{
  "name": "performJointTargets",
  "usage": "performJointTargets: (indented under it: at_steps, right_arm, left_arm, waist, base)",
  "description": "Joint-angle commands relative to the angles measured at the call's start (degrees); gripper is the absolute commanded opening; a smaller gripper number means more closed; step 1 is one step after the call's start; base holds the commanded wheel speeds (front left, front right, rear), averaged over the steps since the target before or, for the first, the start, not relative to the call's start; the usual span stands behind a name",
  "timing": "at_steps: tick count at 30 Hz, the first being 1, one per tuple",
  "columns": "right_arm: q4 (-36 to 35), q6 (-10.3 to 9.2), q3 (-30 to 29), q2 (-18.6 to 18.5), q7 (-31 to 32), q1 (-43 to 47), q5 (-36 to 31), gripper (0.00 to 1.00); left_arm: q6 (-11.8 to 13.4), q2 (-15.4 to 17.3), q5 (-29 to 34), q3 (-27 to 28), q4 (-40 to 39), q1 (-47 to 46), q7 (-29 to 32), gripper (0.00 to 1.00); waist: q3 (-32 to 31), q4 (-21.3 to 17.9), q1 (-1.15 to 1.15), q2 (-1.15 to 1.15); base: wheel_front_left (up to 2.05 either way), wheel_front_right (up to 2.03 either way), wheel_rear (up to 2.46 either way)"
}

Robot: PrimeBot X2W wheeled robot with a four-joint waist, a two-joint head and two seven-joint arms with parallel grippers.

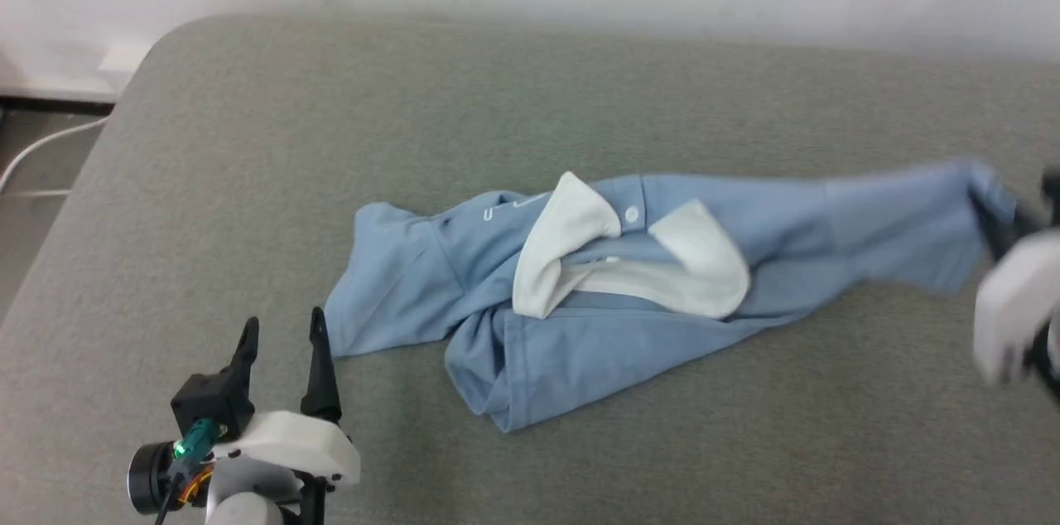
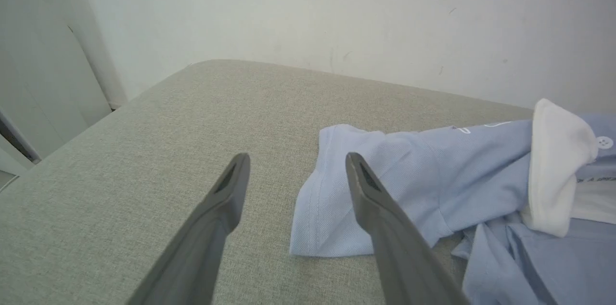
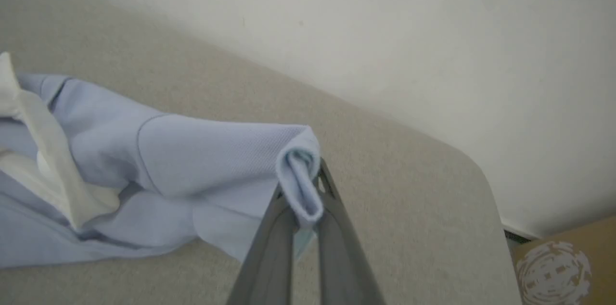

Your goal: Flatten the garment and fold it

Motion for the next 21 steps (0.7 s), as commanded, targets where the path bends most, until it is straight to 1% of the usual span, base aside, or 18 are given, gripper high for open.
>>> performJointTargets:
  at_steps: [1,3,6,9,12,13,14,17,19,21]
  right_arm:
    - [-0.48,-0.12,-0.33,0.41,0.50,1.91,0.23,0.00]
    - [-3.82,-0.12,-1.44,1.27,3.85,9.41,1.37,0.00]
    - [-5.34,-0.12,-3.17,2.53,7.14,18.11,2.18,0.00]
    - [-3.19,-0.12,-4.99,3.93,7.29,21.60,1.99,0.00]
    - [0.86,-0.12,-5.82,4.56,4.85,21.05,0.66,0.00]
    - [2.15,-0.12,-6.15,4.97,3.51,20.25,0.14,0.25]
    - [3.39,-0.12,-6.26,5.24,2.36,19.54,-0.47,1.00]
    - [5.63,-0.12,-5.92,6.00,-0.13,17.82,-1.27,1.00]
    - [5.61,-0.12,-6.34,6.67,-1.68,16.67,-1.51,1.00]
    - [4.66,-0.12,-7.38,7.45,-2.98,15.88,-2.31,1.00]
  left_arm:
    - [-0.33,-0.17,0.26,0.17,0.07,0.58,-0.27,1.00]
    - [-0.36,-0.04,0.17,0.24,0.38,0.83,-0.27,1.00]
    - [-0.46,0.39,0.08,0.10,1.13,0.56,0.28,1.00]
    - [-0.59,0.83,0.15,-0.22,1.86,-0.19,1.09,1.00]
    - [-0.85,1.26,0.03,-0.53,2.91,-0.97,2.21,1.00]
    - [-0.95,1.44,-0.01,-0.62,3.28,-1.20,2.59,1.00]
    - [-1.14,1.59,-0.09,-0.76,3.66,-1.44,3.03,1.00]
    - [-1.67,2.11,-0.25,-1.19,4.82,-2.26,4.39,1.00]
    - [-2.21,2.46,-0.75,-1.29,5.57,-2.79,5.69,1.00]
    - [-3.14,2.96,-1.13,-1.90,6.61,-3.38,8.23,1.00]
  waist:
    - [-1.60,-2.43,0.00,0.00]
    - [-1.58,-3.36,0.00,0.00]
    - [-0.98,-4.51,0.00,0.00]
    - [-0.39,-5.28,0.00,0.00]
    - [0.08,-5.88,0.00,0.00]
    - [0.24,-6.01,0.00,0.00]
    - [0.38,-6.05,0.00,0.00]
    - [0.78,-6.15,0.00,0.00]
    - [1.04,-6.50,0.00,0.00]
    - [1.32,-6.89,0.00,0.00]
  base:
    - [0.00,0.00,0.00]
    - [0.00,0.00,0.00]
    - [0.00,0.00,0.00]
    - [0.00,0.00,0.00]
    - [0.00,0.00,0.00]
    - [0.00,0.00,0.00]
    - [0.00,0.00,0.00]
    - [0.00,0.00,0.00]
    - [0.00,0.00,0.00]
    - [0.00,0.00,0.00]
